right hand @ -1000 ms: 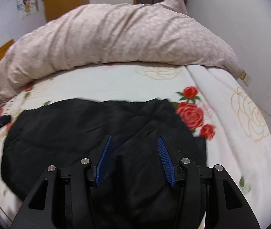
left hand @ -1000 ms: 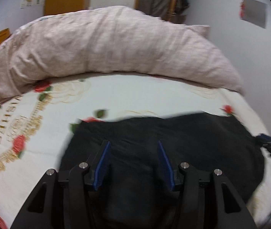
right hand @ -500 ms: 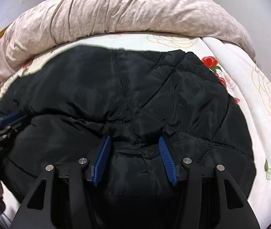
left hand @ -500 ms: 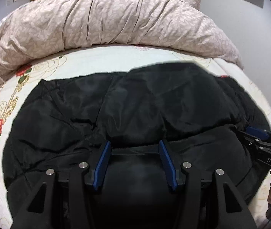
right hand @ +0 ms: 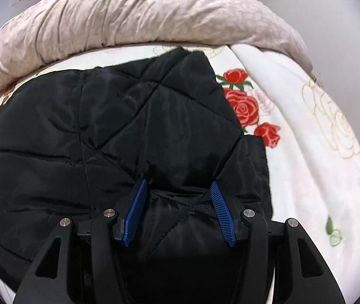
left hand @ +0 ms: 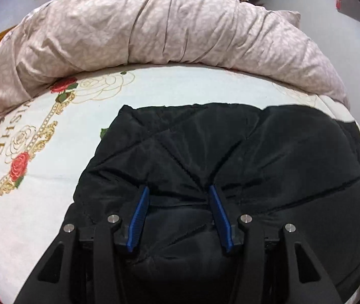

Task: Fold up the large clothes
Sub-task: 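Hold the folded edge pressed onto the jacket with both tools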

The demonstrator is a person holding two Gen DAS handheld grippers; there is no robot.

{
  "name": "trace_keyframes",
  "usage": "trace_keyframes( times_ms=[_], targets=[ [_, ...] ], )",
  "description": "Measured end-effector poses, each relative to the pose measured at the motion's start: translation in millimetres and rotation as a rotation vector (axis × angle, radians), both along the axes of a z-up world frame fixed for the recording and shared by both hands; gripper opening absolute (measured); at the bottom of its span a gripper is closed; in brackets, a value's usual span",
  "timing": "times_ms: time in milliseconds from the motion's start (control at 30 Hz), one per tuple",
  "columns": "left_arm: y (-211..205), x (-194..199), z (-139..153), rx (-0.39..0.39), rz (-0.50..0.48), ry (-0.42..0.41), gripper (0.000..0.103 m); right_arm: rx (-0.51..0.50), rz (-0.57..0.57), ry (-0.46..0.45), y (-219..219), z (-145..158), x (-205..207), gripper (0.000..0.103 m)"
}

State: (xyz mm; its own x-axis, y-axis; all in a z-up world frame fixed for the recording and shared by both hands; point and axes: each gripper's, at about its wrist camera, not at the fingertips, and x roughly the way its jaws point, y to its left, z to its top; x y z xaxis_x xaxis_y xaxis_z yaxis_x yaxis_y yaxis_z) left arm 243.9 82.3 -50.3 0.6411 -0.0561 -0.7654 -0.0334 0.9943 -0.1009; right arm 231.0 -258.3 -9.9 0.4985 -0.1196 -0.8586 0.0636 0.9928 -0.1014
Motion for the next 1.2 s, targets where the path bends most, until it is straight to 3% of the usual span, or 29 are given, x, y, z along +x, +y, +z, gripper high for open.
trace_keyframes(
  times_ms=[133, 267, 367, 533, 733, 833, 967, 1033, 1200],
  targets=[
    [-1.0, 1.5, 12.2, 0.023, -0.003, 0.021, 0.052, -0.015, -0.007, -0.004, 1.1, 17.9, -1.2, 0.052],
    [17.3, -26.6, 42.8, -0.053, 0.007, -0.034, 0.052, 0.017, -0.018, -0.093, -1.7, 55.1, -35.7, 0.052],
    [25.9, -47.9, 40.5, -0.058, 0.013, -0.032, 0.052, 0.017, -0.025, -0.081, -5.4, 49.9, -54.8, 0.052],
    [27.2, -51.9, 6.2, -0.028, 0.011, 0.013, 0.052, 0.031, -0.028, -0.034, -7.2, 21.1, -54.0, 0.052],
    [21.9, -37.3, 3.4, -0.026, 0.036, 0.030, 0.052, 0.028, -0.036, -0.020, -1.9, 10.8, -45.3, 0.053],
    [26.8, -34.3, 20.4, -0.038, 0.037, 0.045, 0.050, 0.016, -0.051, -0.055, 0.2, 38.1, -49.3, 0.052],
    [30.2, -20.0, 54.8, -0.041, 0.017, -0.039, 0.050, 0.029, -0.037, -0.129, 0.1, 68.9, -37.6, 0.053],
    [28.6, 0.5, 56.2, -0.018, 0.018, -0.042, 0.050, 0.015, -0.027, -0.117, -1.7, 65.8, -19.9, 0.052],
    [27.0, 47.8, 27.9, 0.020, 0.035, 0.020, 0.052, -0.031, 0.010, -0.046, -2.2, 29.2, 25.5, 0.052]
  ],
)
